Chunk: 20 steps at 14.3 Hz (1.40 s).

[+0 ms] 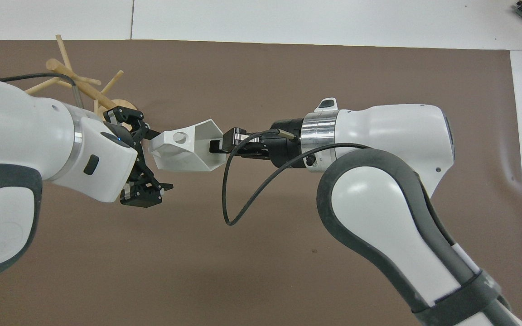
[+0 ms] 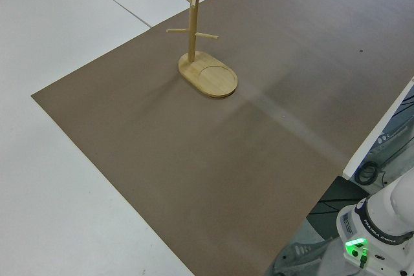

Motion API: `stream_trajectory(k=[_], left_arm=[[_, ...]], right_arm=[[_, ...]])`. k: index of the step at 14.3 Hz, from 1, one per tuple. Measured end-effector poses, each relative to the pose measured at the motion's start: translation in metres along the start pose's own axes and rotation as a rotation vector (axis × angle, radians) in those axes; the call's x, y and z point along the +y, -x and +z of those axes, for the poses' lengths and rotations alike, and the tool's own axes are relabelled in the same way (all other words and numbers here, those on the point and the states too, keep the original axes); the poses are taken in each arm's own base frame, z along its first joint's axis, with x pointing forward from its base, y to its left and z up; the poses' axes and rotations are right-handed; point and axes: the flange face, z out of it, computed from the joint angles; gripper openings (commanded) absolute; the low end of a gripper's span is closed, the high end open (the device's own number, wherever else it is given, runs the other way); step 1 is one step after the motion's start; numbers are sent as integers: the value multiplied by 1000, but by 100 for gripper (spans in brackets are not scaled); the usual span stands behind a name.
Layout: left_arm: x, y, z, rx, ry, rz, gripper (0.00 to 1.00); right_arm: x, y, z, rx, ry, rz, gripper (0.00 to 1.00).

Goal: Hang cup on rack
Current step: 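Grasp the cup with the left gripper while the right gripper holds it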

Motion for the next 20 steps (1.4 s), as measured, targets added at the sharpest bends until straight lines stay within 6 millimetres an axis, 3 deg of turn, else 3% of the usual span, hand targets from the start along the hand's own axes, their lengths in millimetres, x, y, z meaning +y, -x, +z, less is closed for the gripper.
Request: stream_trajectory(k=[5, 14, 20], left_arm=[[-1, 7, 14, 17, 28, -11, 100], [0, 5, 14, 25, 18, -5, 97], [-1, 4, 12, 33, 4, 10, 25]], right_arm=[[0, 0, 0, 0, 0, 0, 0], [1, -1, 0, 0, 0, 1, 0], [2, 0, 0, -8, 1, 3, 0]])
